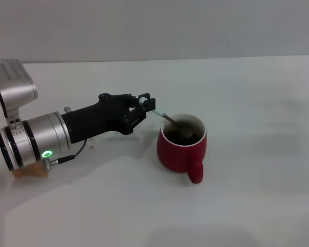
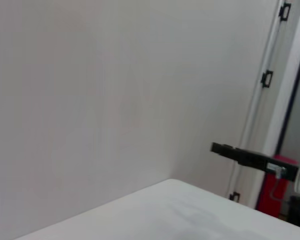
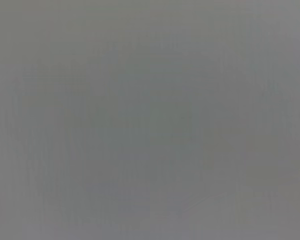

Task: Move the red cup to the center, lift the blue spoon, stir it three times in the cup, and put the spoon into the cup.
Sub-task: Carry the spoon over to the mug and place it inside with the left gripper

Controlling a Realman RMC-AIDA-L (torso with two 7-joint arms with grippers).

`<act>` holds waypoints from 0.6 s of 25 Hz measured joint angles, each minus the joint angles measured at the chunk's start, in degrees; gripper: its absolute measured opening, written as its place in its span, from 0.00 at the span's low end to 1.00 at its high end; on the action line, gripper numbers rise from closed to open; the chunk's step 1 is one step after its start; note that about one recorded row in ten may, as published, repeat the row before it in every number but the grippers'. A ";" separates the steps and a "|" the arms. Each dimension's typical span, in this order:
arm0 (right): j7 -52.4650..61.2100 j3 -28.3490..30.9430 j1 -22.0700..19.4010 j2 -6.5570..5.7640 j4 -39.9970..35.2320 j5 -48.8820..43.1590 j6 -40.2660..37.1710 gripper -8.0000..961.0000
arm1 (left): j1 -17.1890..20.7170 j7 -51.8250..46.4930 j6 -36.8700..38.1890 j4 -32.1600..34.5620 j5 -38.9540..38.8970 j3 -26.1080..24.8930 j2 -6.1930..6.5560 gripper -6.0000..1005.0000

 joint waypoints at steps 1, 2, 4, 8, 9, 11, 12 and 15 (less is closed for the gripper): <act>0.00 0.00 0.00 0.00 0.00 0.00 0.00 0.62 | 0.00 0.00 0.00 0.00 0.00 0.00 0.00 0.24; 0.00 0.00 -0.05 0.00 0.00 -0.01 0.00 0.62 | 0.42 0.08 0.05 -0.02 -0.75 -0.29 0.08 0.24; 0.00 0.00 -0.15 0.02 0.00 -0.02 0.00 0.62 | 0.53 0.11 0.04 -0.02 -0.96 -0.33 0.11 0.24; 0.00 0.01 -0.21 0.03 0.00 -0.04 0.00 0.62 | 0.92 0.16 -0.25 -0.49 -1.42 -0.38 0.20 0.25; 0.00 0.00 -0.20 0.03 0.00 -0.04 0.00 0.62 | 0.98 0.17 -0.30 -0.58 -1.50 -0.39 0.22 0.25; 0.00 0.00 -0.10 0.03 0.00 -0.04 0.00 0.62 | 1.16 0.17 -0.43 -0.64 -1.71 -0.39 0.21 0.25; 0.00 0.00 -0.04 0.03 0.00 -0.05 0.00 0.62 | 1.29 0.17 -0.49 -0.67 -1.82 -0.39 0.21 0.25; 0.00 0.00 0.08 0.02 0.00 -0.04 0.00 0.62 | 1.76 0.19 -0.63 -0.71 -2.35 -0.40 0.16 0.25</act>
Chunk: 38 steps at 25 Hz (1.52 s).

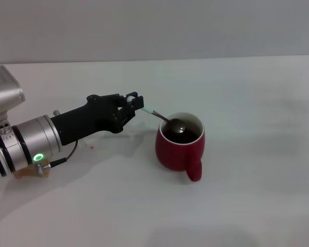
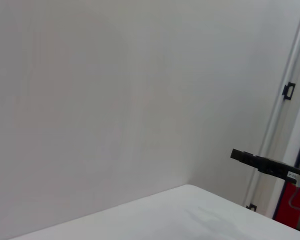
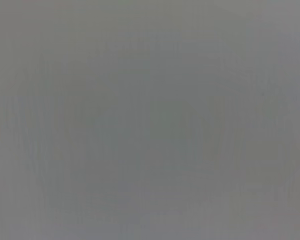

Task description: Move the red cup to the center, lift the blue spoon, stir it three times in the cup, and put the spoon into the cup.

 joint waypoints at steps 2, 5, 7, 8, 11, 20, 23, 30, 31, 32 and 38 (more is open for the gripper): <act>0.00 0.00 0.03 -0.02 -0.02 0.00 0.00 0.62 | 0.22 0.03 0.01 -0.01 -0.30 0.00 -0.01 0.26; 0.00 0.01 0.02 -0.04 -0.08 0.00 0.00 0.62 | 0.40 0.41 0.24 -0.03 -0.45 0.00 -0.03 0.26; 0.00 0.00 -0.02 -0.05 -0.11 0.00 0.00 0.62 | 0.41 0.57 0.30 -0.03 -0.48 0.00 -0.05 0.26; 0.00 0.00 -0.02 -0.05 -0.11 0.00 0.00 0.62 | 0.41 0.69 0.36 -0.03 -0.50 0.00 -0.07 0.26; 0.00 0.00 -0.03 -0.06 -0.16 0.00 0.00 0.62 | 0.35 1.61 0.93 -0.03 -0.55 0.01 -0.15 0.27; 0.00 0.09 -0.05 -0.09 -0.26 0.00 0.46 0.62 | 0.57 5.96 3.39 -1.15 -4.89 0.16 -0.29 0.32; 0.00 0.18 -0.09 -0.07 -0.33 0.00 0.58 0.62 | 0.78 8.44 4.95 -2.50 -7.69 0.12 -0.27 0.39; 0.00 0.58 -0.23 -0.02 -0.37 0.09 0.69 0.62 | 3.02 28.06 18.83 -13.47 -34.22 -2.19 -0.41 0.43; 0.00 0.58 -0.23 -0.02 -0.37 0.09 0.69 0.62 | 3.02 28.06 18.83 -13.47 -34.22 -2.19 -0.41 0.44; 0.00 0.60 -0.23 -0.02 -0.39 0.13 0.69 0.62 | 3.14 29.60 19.96 -14.88 -37.77 -2.57 -0.41 0.45; 0.00 0.62 -0.29 0.01 -0.44 0.32 0.70 0.62 | 3.82 35.18 19.53 -19.48 -52.55 -4.67 -0.36 0.51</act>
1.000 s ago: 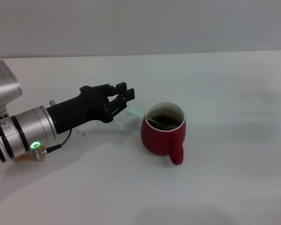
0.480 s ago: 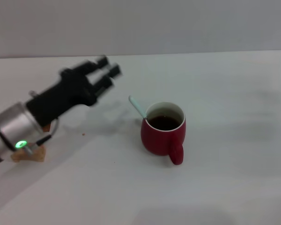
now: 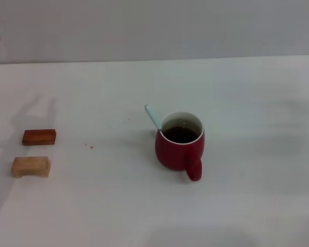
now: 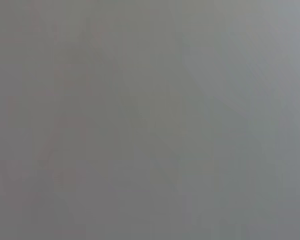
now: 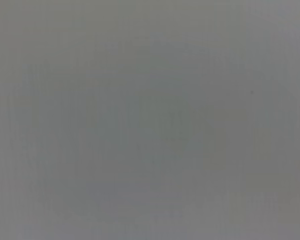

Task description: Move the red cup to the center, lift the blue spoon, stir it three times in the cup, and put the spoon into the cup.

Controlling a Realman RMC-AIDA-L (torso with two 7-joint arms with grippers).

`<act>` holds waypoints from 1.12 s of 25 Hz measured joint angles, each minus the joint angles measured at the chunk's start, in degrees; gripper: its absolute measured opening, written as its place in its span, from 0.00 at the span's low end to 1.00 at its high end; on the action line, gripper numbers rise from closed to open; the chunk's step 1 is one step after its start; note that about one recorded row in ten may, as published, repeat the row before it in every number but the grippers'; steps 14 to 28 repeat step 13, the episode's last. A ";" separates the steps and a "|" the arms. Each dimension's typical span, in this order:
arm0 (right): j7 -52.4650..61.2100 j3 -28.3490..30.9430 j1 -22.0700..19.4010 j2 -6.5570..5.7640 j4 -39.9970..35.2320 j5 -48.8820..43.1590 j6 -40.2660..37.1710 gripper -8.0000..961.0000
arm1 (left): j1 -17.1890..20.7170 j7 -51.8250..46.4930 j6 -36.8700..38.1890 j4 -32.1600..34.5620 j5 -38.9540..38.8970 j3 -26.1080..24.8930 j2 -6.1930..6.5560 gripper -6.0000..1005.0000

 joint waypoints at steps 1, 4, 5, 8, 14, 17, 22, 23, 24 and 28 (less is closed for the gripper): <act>0.00 0.01 -0.04 0.00 0.00 0.04 0.00 0.62 | 0.01 0.78 -0.70 -0.87 -1.61 -0.47 0.02 0.52; 0.00 0.11 -0.21 0.00 -0.11 0.14 -0.03 0.62 | 0.02 4.75 -3.43 -3.21 -4.37 -1.17 0.01 0.55; 0.00 0.25 -0.31 0.00 -0.17 0.17 -0.09 0.62 | 0.05 5.86 -4.05 -3.61 -4.67 -1.21 0.01 0.56; 0.00 0.85 -0.70 0.00 -0.51 0.23 -0.29 0.62 | 0.48 8.75 -5.56 -4.59 -4.99 -1.22 0.01 0.58; -0.90 1.96 -1.34 -0.03 -1.51 0.23 -0.51 0.62 | 1.41 9.74 -5.88 -5.14 -5.24 -1.22 -0.03 0.58; -0.90 1.96 -1.34 -0.03 -1.51 0.23 -0.51 0.62 | 1.41 9.74 -5.88 -5.14 -5.24 -1.22 -0.03 0.58; -0.90 1.96 -1.34 -0.03 -1.51 0.23 -0.51 0.62 | 1.41 9.74 -5.88 -5.14 -5.24 -1.22 -0.03 0.58; -0.90 1.96 -1.34 -0.03 -1.51 0.23 -0.51 0.62 | 1.41 9.74 -5.88 -5.14 -5.24 -1.22 -0.03 0.58; -0.90 1.96 -1.34 -0.03 -1.51 0.23 -0.51 0.62 | 1.41 9.74 -5.88 -5.14 -5.24 -1.22 -0.03 0.58; -0.90 1.96 -1.34 -0.03 -1.51 0.23 -0.51 0.62 | 1.41 9.74 -5.88 -5.14 -5.24 -1.22 -0.03 0.58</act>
